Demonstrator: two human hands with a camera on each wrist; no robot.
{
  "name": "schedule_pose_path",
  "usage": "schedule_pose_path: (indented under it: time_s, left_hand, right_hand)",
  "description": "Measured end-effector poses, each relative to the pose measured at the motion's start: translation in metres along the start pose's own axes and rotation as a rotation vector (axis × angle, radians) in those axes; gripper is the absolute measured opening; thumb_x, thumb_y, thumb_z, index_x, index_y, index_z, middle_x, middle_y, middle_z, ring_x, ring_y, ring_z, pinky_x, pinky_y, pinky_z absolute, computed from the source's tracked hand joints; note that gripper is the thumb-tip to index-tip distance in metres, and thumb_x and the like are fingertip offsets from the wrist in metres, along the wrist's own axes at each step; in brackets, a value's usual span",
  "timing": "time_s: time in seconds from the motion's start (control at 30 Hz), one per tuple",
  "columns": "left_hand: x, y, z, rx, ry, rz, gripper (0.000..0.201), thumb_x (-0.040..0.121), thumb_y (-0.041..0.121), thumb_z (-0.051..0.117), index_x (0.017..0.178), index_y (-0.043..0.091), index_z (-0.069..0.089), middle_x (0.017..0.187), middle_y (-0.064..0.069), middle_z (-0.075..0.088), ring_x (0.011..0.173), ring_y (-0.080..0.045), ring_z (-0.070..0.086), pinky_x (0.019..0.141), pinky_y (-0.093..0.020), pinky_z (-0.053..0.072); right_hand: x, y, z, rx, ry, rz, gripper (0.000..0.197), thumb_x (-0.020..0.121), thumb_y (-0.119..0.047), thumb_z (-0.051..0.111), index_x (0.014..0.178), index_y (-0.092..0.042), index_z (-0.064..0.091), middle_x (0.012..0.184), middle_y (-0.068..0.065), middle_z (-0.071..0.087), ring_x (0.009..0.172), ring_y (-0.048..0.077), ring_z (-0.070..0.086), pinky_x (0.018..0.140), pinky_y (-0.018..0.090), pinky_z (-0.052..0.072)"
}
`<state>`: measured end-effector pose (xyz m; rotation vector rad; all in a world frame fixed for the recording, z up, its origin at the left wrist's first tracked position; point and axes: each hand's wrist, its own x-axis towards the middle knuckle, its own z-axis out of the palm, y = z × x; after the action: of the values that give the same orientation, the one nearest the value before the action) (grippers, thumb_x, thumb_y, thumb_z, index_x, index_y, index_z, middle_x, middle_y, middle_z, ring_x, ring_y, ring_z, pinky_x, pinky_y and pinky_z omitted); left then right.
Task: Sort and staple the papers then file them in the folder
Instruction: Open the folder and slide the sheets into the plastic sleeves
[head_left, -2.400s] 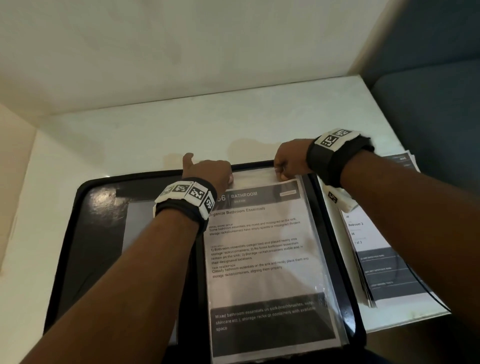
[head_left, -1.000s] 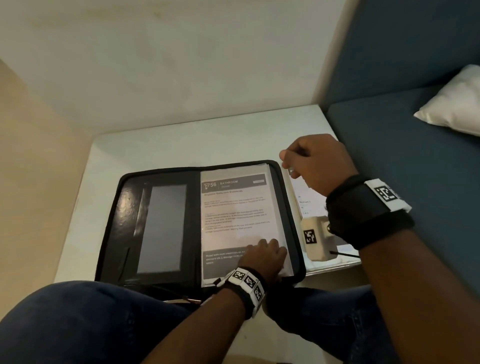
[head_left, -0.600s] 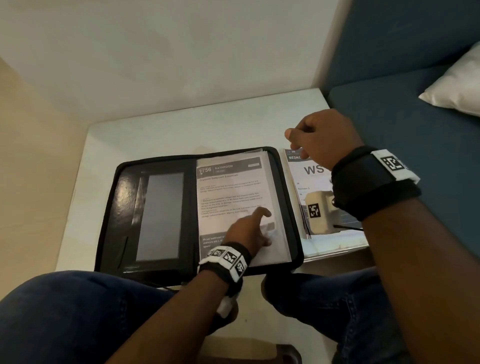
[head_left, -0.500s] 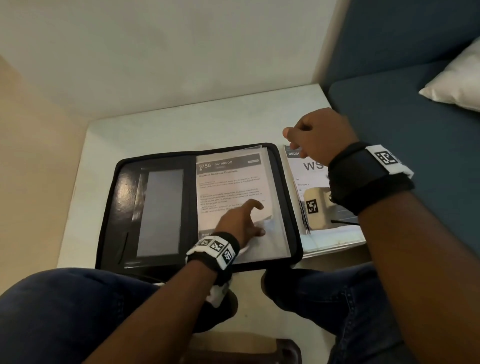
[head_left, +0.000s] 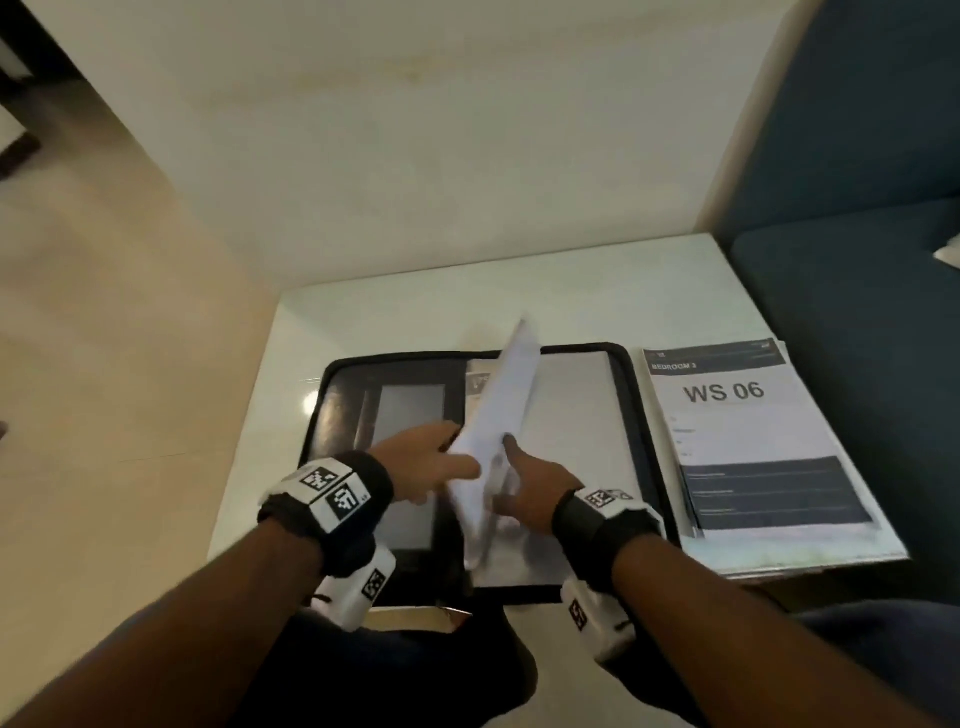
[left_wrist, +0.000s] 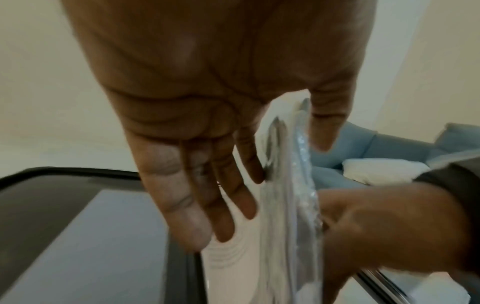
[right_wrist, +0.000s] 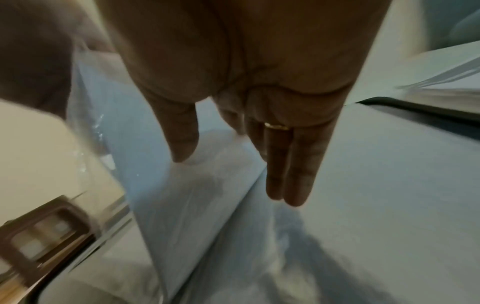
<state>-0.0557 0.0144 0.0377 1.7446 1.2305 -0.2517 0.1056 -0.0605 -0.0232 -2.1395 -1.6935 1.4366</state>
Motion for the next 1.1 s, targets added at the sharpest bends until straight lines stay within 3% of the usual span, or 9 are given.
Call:
schedule_pose_path:
  time_s: [0.1, 0.23, 0.33, 0.43, 0.53, 0.63, 0.77, 0.93, 1.1]
  left_hand:
    - [-0.004, -0.024, -0.038, -0.013, 0.105, 0.028, 0.053, 0.078, 0.064, 0.065, 0.110, 0.021, 0.064, 0.101, 0.000, 0.071, 0.092, -0.019, 0.068, 0.080, -0.035, 0.056]
    - [0.000, -0.065, -0.079, 0.092, 0.306, -0.069, 0.026, 0.085, 0.018, 0.073, 0.106, 0.008, 0.060, 0.108, -0.016, 0.067, 0.091, -0.028, 0.065, 0.082, -0.040, 0.053]
    - [-0.004, -0.094, -0.091, 0.032, 0.279, -0.135, 0.028, 0.079, 0.007, 0.078, 0.081, 0.018, 0.053, 0.103, -0.034, 0.059, 0.062, -0.019, 0.055, 0.059, -0.033, 0.049]
    - [-0.008, -0.113, -0.092, -0.093, 0.240, -0.158, 0.036, 0.074, 0.013, 0.085, 0.085, 0.020, 0.051, 0.086, -0.012, 0.062, 0.070, -0.023, 0.062, 0.059, -0.041, 0.058]
    - [-0.007, -0.115, -0.086, -0.155, 0.214, -0.049, 0.043, 0.069, 0.031, 0.089, 0.098, 0.020, 0.059, 0.094, 0.002, 0.069, 0.082, -0.018, 0.068, 0.060, -0.032, 0.059]
    - [-0.003, -0.106, -0.080, -0.252, 0.197, 0.081, 0.060, 0.061, 0.048, 0.089, 0.112, 0.029, 0.062, 0.108, 0.008, 0.072, 0.100, -0.012, 0.069, 0.087, -0.038, 0.058]
    - [0.002, -0.078, -0.067, -0.323, 0.164, 0.185, 0.059, 0.071, 0.042, 0.083, 0.122, 0.022, 0.060, 0.114, 0.003, 0.071, 0.101, -0.013, 0.069, 0.088, -0.040, 0.058]
    - [0.004, -0.045, -0.052, -0.414, 0.132, 0.230, 0.025, 0.093, 0.019, 0.066, 0.117, 0.016, 0.063, 0.106, -0.007, 0.072, 0.093, -0.021, 0.072, 0.080, -0.040, 0.061]
    - [0.002, -0.024, -0.047, -0.348, 0.102, 0.218, 0.031, 0.087, 0.007, 0.070, 0.116, 0.012, 0.062, 0.102, -0.011, 0.071, 0.091, -0.026, 0.072, 0.077, -0.045, 0.061]
  right_hand:
    - [0.008, -0.020, 0.016, -0.060, 0.036, -0.151, 0.098, 0.091, -0.039, 0.063, 0.153, -0.035, -0.013, 0.158, 0.009, 0.026, 0.130, 0.034, 0.047, 0.105, 0.036, 0.040]
    - [0.015, -0.040, 0.030, -0.135, -0.042, -0.304, 0.097, 0.091, -0.031, 0.062, 0.152, -0.043, -0.012, 0.165, 0.000, -0.004, 0.140, 0.032, 0.037, 0.115, 0.037, 0.032]
    - [0.026, -0.048, 0.043, -0.156, -0.038, -0.309, 0.099, 0.091, -0.030, 0.062, 0.153, -0.039, -0.014, 0.164, 0.003, -0.013, 0.140, 0.033, 0.038, 0.113, 0.037, 0.033]
    - [0.036, -0.050, 0.056, -0.137, -0.071, -0.258, 0.099, 0.092, -0.035, 0.062, 0.153, -0.033, -0.016, 0.162, 0.011, -0.018, 0.144, 0.033, 0.029, 0.116, 0.036, 0.029]
    - [0.037, -0.059, 0.062, -0.078, -0.049, -0.239, 0.100, 0.090, -0.051, 0.059, 0.153, -0.031, -0.016, 0.163, 0.010, -0.012, 0.146, 0.033, 0.022, 0.117, 0.042, 0.026]
    - [0.032, -0.077, 0.055, 0.111, 0.045, -0.209, 0.097, 0.088, -0.064, 0.052, 0.155, -0.028, -0.008, 0.164, 0.005, 0.006, 0.142, 0.030, 0.033, 0.113, 0.039, 0.032]
    - [0.026, -0.077, 0.036, 0.317, 0.164, -0.185, 0.101, 0.083, -0.068, 0.057, 0.155, -0.033, -0.004, 0.155, 0.003, 0.036, 0.133, 0.024, 0.046, 0.101, 0.030, 0.041]
    - [0.019, -0.051, 0.019, 0.447, 0.187, -0.204, 0.099, 0.076, -0.068, 0.062, 0.153, -0.043, 0.004, 0.146, 0.001, 0.048, 0.126, 0.024, 0.054, 0.104, 0.044, 0.049]
    - [0.006, -0.035, 0.005, 0.442, 0.171, -0.202, 0.092, 0.082, -0.063, 0.063, 0.152, -0.046, 0.006, 0.144, 0.000, 0.050, 0.117, 0.021, 0.060, 0.094, 0.044, 0.055]
